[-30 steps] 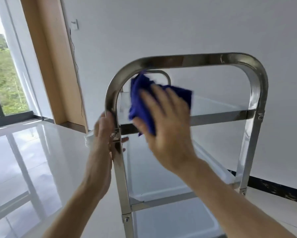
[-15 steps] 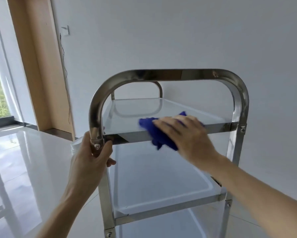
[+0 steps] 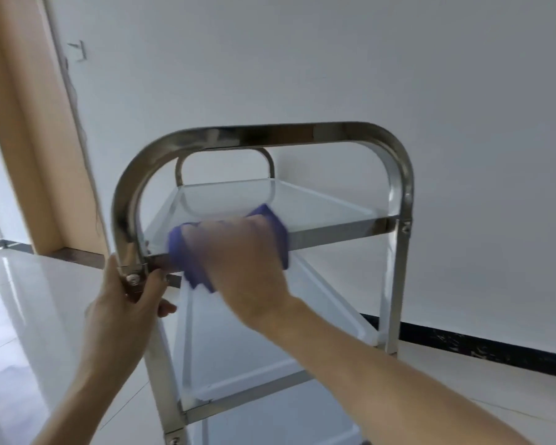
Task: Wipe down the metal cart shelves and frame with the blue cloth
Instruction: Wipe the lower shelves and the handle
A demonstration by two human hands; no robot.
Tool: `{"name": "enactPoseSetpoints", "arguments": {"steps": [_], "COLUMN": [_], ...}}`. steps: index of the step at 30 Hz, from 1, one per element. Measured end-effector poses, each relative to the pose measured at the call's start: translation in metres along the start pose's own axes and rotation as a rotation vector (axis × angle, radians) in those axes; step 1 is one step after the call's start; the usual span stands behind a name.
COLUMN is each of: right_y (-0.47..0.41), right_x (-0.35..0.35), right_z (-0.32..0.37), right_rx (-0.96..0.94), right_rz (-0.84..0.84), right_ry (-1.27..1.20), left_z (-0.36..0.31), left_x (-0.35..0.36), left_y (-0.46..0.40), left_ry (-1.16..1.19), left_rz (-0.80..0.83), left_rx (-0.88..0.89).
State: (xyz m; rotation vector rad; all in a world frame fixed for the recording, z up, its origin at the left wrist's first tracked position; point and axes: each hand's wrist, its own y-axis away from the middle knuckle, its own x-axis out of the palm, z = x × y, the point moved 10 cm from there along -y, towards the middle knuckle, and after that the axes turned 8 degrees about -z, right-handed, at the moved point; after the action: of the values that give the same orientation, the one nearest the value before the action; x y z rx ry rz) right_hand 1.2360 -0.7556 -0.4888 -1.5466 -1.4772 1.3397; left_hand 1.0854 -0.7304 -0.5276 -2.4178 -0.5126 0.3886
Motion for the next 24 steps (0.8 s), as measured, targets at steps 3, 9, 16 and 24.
{"name": "enactPoseSetpoints", "arguments": {"steps": [3,9,16,24], "right_y": [-0.001,0.042,0.081,0.226], "right_x": [-0.001,-0.021,-0.049,-0.006], "right_z": [-0.002,-0.124,-0.156,-0.111], "right_rx": [-0.106,0.018,0.133,0.181], "right_rz": [0.036,0.157,0.218,0.662], "right_ry": [0.034,0.175,-0.006,-0.093], "left_z": [0.0,0.006,0.007,0.027], "left_x": [-0.003,-0.004,0.003,0.017], "left_y": [0.0,-0.003,0.003,0.013], "left_ry": [-0.017,0.011,0.057,0.171], "left_rz": [0.008,-0.001,0.019,0.111], "left_rx": [0.005,-0.008,0.004,-0.061]}}
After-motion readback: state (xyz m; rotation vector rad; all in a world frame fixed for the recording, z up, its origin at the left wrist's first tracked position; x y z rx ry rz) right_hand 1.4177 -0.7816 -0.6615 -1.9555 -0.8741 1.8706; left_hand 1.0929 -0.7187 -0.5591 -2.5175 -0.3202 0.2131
